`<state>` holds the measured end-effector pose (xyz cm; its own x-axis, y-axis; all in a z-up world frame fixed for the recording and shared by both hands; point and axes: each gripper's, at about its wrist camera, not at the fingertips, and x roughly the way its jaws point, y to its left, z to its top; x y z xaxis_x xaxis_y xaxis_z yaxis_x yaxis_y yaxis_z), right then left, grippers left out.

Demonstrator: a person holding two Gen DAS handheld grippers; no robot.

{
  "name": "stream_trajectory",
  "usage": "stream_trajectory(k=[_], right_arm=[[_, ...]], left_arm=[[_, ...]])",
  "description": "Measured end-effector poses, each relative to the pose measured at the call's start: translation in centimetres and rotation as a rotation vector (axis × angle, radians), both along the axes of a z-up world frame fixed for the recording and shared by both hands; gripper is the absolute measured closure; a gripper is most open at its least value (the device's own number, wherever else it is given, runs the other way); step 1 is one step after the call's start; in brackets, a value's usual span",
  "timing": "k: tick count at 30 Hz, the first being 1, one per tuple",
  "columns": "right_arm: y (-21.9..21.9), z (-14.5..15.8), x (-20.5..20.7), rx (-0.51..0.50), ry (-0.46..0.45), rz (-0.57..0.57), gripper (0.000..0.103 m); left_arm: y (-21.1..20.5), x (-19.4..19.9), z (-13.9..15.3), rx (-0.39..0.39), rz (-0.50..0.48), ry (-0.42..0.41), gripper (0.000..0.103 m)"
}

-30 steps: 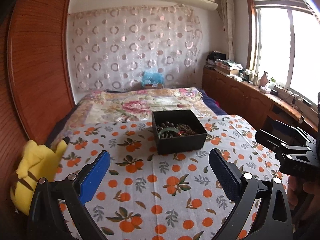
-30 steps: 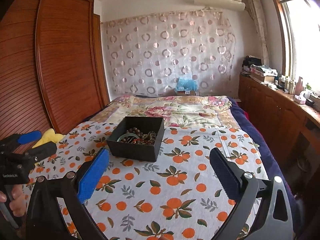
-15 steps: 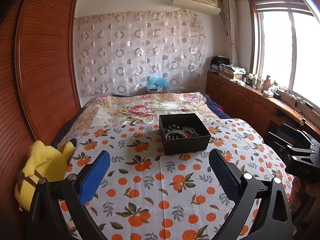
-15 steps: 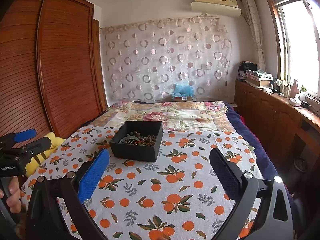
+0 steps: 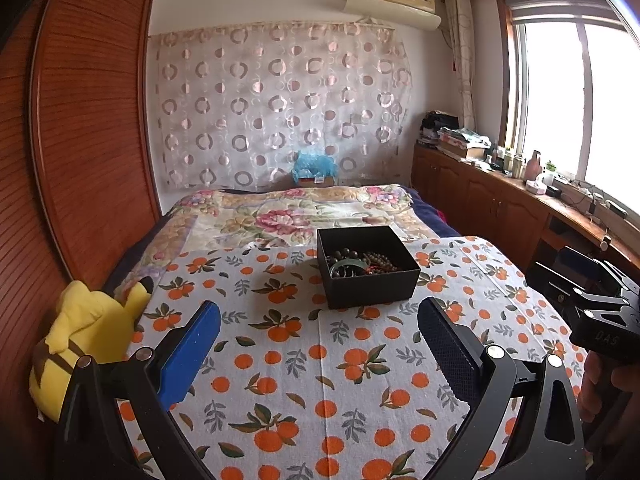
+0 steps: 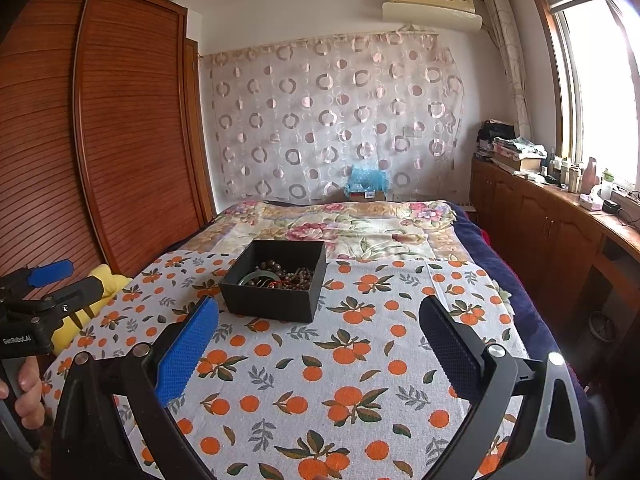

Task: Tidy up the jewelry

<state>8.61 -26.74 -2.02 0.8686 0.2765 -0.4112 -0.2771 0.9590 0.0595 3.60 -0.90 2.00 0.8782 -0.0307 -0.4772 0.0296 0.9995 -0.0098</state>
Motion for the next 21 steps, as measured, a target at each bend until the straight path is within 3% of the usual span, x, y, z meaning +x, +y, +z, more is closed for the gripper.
stream_trajectory(k=[21], right_arm=[[0.0,-0.12,0.0,0.0,-0.001,-0.002,0.002]], left_arm=[[-0.08,-0.17,0.0,0.007,0.003,-0.003,0.008]])
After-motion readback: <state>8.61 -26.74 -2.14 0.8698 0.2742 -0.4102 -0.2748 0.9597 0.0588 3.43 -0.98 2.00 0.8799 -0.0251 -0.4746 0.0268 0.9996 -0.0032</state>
